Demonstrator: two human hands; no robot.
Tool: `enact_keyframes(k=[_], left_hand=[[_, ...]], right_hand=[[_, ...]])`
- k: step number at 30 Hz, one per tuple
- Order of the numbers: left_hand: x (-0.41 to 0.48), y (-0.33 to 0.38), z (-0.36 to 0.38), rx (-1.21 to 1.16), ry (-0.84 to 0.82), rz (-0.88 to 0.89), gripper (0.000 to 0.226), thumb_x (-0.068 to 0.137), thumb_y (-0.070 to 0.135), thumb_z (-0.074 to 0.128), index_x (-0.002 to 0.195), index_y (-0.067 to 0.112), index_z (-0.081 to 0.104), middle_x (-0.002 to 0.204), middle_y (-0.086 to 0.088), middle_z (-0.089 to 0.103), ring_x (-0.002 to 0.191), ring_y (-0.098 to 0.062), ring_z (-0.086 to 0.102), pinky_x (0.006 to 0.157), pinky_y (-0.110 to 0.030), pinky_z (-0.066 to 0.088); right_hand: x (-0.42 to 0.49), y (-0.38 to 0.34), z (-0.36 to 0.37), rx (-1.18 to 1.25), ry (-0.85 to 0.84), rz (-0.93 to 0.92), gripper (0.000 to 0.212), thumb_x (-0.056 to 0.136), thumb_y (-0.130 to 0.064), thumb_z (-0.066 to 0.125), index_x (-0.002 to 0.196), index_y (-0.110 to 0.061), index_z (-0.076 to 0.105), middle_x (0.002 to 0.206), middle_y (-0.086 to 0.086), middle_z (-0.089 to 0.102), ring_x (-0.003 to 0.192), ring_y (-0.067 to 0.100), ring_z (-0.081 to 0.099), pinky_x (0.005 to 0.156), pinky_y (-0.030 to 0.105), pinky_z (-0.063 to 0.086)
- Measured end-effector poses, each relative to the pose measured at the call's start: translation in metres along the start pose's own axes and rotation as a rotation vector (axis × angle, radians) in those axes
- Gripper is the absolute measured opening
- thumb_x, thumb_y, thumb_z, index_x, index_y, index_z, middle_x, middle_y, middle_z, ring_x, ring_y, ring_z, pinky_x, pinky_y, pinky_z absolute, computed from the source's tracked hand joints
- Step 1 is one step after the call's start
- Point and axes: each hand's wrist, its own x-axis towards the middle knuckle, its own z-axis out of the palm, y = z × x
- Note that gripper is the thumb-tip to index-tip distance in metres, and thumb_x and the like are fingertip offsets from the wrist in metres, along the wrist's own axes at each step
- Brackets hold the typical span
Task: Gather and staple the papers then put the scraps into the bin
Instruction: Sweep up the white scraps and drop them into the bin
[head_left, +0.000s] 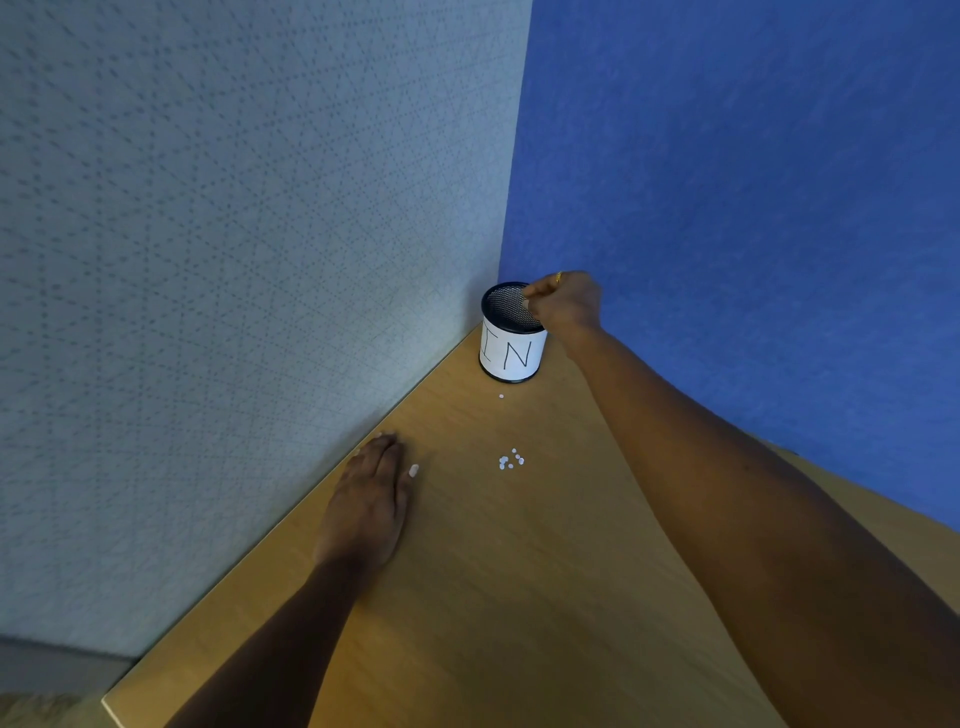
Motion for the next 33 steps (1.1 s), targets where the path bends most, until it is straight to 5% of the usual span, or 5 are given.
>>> enact_keyframes(k=[8,14,24,29,33], left_hand=[[-0.001,0.000,-0.001,0.008,-0.010,0.001,0.076,0.085,0.058,0.008,0.139,0.014,0.038,0.149,-0.003,0.035,0.138,-0.018,0.031,0.112,-0.035,0.028],[-0.001,-0.001,0.001,-0.003,-0.013,0.001,0.065,0.092,0.053,0.018,0.140,0.014,0.036,0.150,-0.002,0.033,0.139,-0.017,0.028,0.113,-0.034,0.026],[-0.001,0.001,-0.001,-0.002,0.008,0.011,0.080,0.083,0.057,0.006,0.138,0.011,0.041,0.147,-0.005,0.038,0.137,-0.020,0.033,0.111,-0.037,0.031],[-0.001,0.001,-0.002,-0.019,0.008,0.014,0.077,0.084,0.057,0.008,0.136,0.011,0.042,0.146,-0.005,0.039,0.136,-0.021,0.034,0.111,-0.038,0.032],[-0.001,0.000,-0.001,-0.027,-0.010,0.008,0.052,0.096,0.042,0.029,0.138,0.013,0.039,0.149,-0.004,0.035,0.138,-0.019,0.030,0.113,-0.037,0.029]], right_hand=[[-0.022,0.008,0.002,0.178,0.019,-0.075,0.018,0.081,0.003,0.061,0.096,0.000,0.071,0.102,0.014,0.071,0.085,0.010,0.060,0.063,0.003,0.047],[-0.057,0.036,0.014,0.243,-0.036,-0.108,0.015,0.081,0.001,0.062,0.092,0.000,0.072,0.096,0.014,0.073,0.081,0.011,0.063,0.074,0.011,0.048],[-0.075,0.085,0.021,-0.313,-0.366,-0.228,0.036,0.090,0.005,0.037,0.111,-0.004,0.064,0.085,0.000,0.056,0.085,0.011,0.044,0.074,0.014,0.031],[-0.078,0.085,0.026,-0.473,-0.567,-0.196,0.042,0.100,-0.015,0.030,0.141,-0.008,0.037,0.146,0.008,0.039,0.133,0.020,0.037,0.113,0.029,0.027],[-0.087,0.084,0.025,-0.588,-0.621,-0.261,0.047,0.100,-0.006,0.027,0.147,-0.008,0.023,0.158,0.005,0.014,0.145,0.019,0.017,0.117,0.031,0.015]])
